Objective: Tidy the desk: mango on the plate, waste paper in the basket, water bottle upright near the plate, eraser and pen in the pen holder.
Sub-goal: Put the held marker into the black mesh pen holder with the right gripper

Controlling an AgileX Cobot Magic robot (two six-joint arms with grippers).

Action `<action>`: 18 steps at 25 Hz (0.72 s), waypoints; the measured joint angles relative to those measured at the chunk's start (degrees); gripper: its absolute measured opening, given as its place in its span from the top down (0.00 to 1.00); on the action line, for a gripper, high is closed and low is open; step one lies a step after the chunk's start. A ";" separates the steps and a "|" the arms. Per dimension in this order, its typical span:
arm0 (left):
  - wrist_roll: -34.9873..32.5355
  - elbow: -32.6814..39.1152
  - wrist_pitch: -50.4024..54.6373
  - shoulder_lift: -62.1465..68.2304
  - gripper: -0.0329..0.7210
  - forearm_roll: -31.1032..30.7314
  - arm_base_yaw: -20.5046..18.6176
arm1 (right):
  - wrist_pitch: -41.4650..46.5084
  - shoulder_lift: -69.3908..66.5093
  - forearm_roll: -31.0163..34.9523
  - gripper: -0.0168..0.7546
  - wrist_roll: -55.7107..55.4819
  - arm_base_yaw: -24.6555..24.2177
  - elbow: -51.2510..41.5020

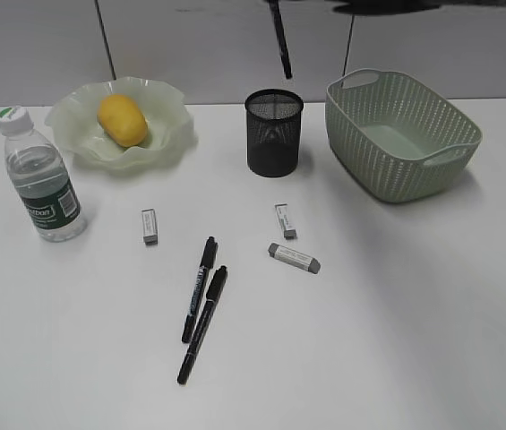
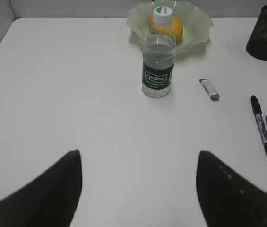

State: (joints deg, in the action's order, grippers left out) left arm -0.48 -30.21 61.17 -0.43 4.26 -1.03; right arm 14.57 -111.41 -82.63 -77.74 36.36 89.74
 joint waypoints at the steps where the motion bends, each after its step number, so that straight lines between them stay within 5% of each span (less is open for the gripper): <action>1: 0.00 0.00 0.00 0.00 0.20 0.00 0.00 | -0.05 -1.87 -0.93 0.80 -0.26 -0.57 0.85; 18: 0.00 0.00 0.00 0.00 0.20 0.00 0.00 | -3.77 -17.29 -3.22 0.80 -0.78 -2.80 12.66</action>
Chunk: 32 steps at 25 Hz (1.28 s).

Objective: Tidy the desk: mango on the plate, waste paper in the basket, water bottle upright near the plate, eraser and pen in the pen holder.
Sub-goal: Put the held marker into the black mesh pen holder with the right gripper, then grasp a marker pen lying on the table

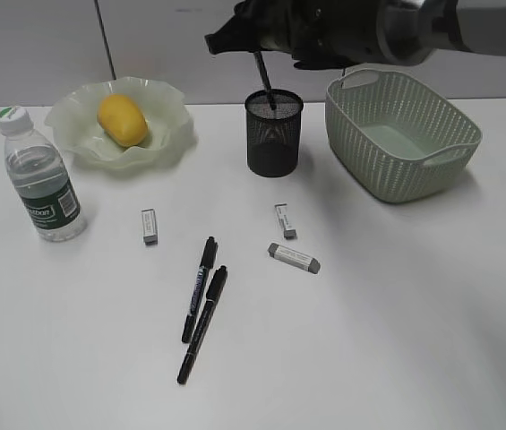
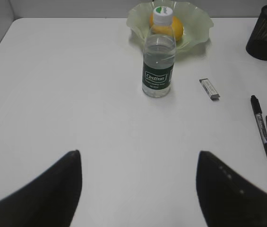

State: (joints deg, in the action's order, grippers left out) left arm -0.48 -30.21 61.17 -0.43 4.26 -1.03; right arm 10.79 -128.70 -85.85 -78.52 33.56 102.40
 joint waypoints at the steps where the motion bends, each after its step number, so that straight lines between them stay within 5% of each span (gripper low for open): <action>1: 0.00 0.00 0.00 0.00 0.20 0.00 0.00 | -0.05 0.00 0.00 0.79 0.00 0.00 0.19; 6: 0.00 0.00 0.00 0.00 0.20 0.00 0.00 | 0.61 0.00 1.29 0.42 -0.20 0.00 0.30; 9: 0.00 0.00 0.00 0.00 0.20 0.00 0.00 | 3.07 0.00 2.69 0.31 -0.31 -0.06 0.30; 14: 0.00 0.00 0.00 0.00 0.20 0.00 0.00 | 4.90 3.79 14.58 0.29 1.69 0.58 0.24; 18: 0.00 0.00 0.00 0.00 0.20 0.00 0.00 | 8.75 11.99 30.69 0.35 15.64 1.84 0.30; 28: 0.00 0.00 0.00 0.00 0.20 0.00 0.00 | 48.10 23.85 75.22 0.43 65.58 -1.38 0.50; 32: 0.00 0.00 0.00 0.00 0.20 0.00 0.00 | 56.93 27.71 86.49 0.43 74.30 -5.48 0.44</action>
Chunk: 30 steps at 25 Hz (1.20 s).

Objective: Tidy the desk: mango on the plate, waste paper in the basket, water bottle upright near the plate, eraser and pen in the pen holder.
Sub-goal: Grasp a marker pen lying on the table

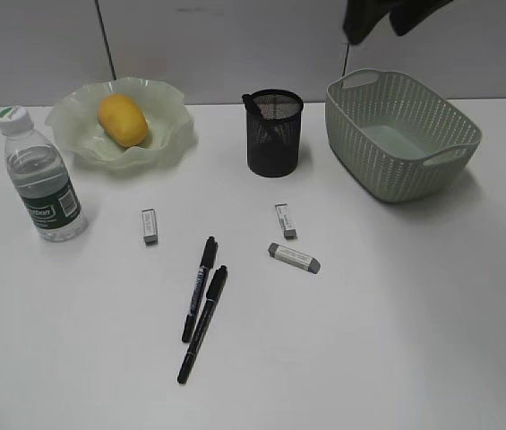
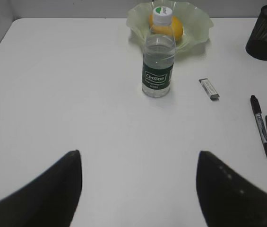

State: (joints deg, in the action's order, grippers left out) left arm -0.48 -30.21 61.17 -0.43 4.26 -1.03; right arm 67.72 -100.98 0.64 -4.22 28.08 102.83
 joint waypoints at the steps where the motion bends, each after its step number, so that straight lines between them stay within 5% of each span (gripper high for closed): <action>1: 0.00 0.00 0.00 0.00 0.20 0.00 0.00 | 0.60 1.58 0.82 0.43 0.49 -1.77 -0.36; 5: 0.00 0.00 0.00 0.00 0.20 -0.02 0.00 | 0.94 9.29 0.53 0.43 1.86 -11.13 -7.02; 14: 0.00 0.00 0.00 0.00 0.20 -0.02 0.00 | -3.55 43.01 -0.23 0.43 2.76 -29.76 -43.11; 30: 0.00 0.00 0.00 0.00 0.20 -0.02 0.00 | -7.64 83.90 -2.16 0.43 -0.69 -31.23 -70.28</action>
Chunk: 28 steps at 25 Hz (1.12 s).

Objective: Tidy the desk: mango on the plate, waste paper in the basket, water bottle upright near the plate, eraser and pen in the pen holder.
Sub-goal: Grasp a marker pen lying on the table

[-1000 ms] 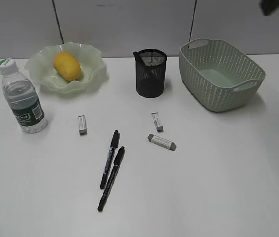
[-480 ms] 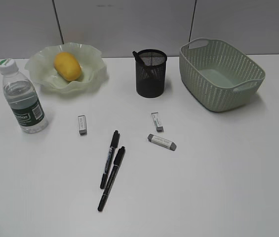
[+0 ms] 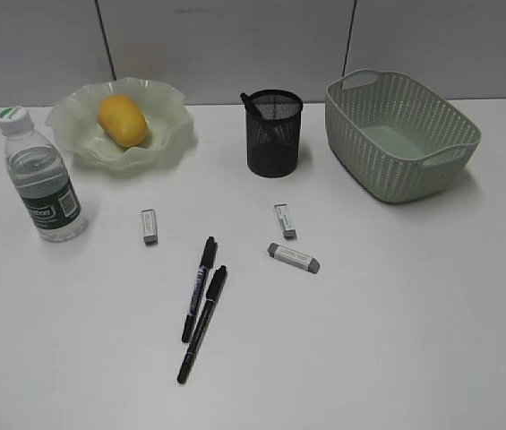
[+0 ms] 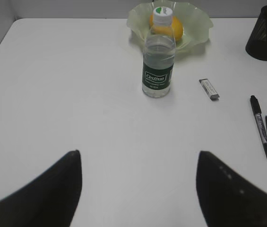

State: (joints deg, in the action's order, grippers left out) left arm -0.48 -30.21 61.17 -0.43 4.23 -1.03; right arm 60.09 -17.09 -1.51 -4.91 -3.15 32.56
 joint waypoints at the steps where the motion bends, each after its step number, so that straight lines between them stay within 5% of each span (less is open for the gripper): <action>1: 0.00 0.00 0.00 0.00 0.20 0.00 0.00 | -0.23 1.64 0.00 0.43 -0.05 0.00 -0.71; 28: 0.00 0.00 0.00 0.00 0.20 0.00 0.00 | -0.51 17.60 -0.21 0.43 0.01 1.64 -3.67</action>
State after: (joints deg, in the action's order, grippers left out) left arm -0.48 -30.21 61.17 -0.43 4.23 -1.03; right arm 59.58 0.52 -1.73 -4.89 -1.51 28.89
